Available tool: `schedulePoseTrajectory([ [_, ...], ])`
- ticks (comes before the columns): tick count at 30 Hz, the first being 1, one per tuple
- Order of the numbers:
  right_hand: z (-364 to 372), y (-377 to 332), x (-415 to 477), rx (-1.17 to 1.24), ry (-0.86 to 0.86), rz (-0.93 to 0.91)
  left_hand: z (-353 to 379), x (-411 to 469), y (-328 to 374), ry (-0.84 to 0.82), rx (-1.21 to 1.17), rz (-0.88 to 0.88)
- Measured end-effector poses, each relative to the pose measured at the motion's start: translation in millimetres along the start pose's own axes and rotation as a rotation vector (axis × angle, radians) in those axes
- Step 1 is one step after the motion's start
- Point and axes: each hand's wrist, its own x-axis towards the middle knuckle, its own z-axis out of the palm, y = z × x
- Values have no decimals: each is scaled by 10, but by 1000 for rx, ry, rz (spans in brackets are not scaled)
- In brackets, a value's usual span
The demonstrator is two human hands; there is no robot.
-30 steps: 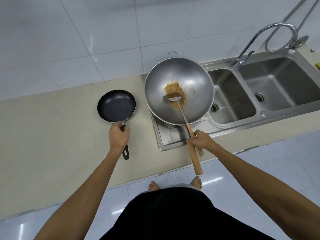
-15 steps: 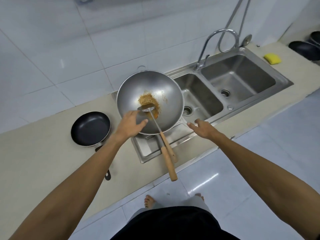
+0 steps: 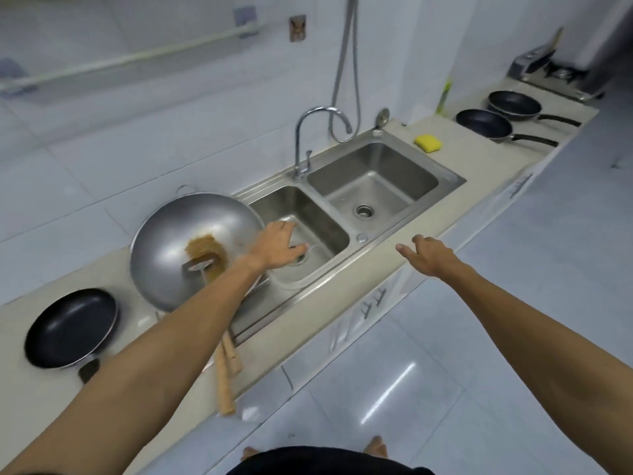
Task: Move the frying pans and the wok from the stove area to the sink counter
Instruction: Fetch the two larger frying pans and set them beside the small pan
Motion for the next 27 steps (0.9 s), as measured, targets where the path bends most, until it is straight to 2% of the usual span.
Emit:
schedulePoseTrajectory([
  [3,-259,726,59,-21,28,59,157,386,627,-18,52,70],
  [12,-635,2215,215,-102,13,156,627,1309,1960,-105,212,155],
  [18,-952,2686,732,-60,49,162,734,2174,2623,-126,254,209],
  [27,-1512,3274,2025,0,56,171,857,3763,3457,-165,324,282],
])
